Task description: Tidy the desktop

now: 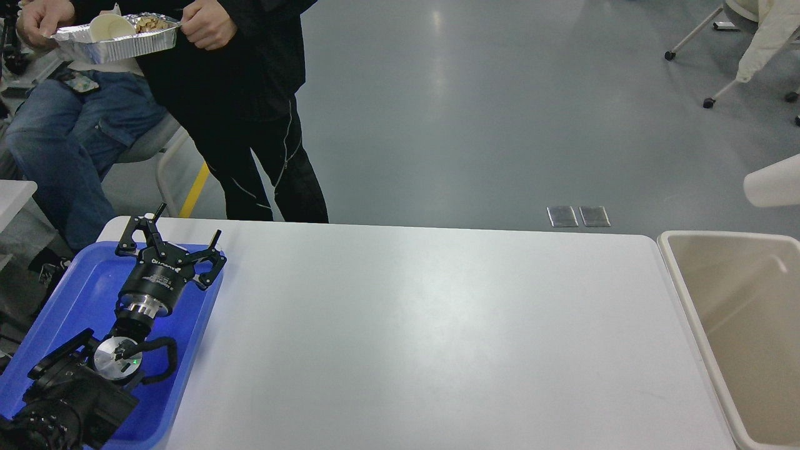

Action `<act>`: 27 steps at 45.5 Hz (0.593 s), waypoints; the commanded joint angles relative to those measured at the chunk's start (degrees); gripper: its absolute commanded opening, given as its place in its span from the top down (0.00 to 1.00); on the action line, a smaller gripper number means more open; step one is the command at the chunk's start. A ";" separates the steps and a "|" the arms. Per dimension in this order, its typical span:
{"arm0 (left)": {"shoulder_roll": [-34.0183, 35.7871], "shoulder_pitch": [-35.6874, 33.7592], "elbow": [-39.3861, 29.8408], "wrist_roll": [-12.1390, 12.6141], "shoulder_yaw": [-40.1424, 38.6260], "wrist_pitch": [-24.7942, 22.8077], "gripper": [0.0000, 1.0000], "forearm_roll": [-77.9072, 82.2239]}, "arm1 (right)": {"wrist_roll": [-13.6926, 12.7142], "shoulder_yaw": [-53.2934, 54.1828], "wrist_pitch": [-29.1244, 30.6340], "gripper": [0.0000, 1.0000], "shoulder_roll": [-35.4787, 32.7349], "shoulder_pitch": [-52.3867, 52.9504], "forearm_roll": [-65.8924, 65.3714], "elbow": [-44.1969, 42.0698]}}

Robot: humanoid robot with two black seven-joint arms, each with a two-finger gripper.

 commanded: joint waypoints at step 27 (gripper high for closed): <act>0.00 0.00 -0.01 0.00 0.00 0.00 0.00 -0.03 | -0.22 6.84 -0.42 1.00 25.44 -25.31 27.65 -38.08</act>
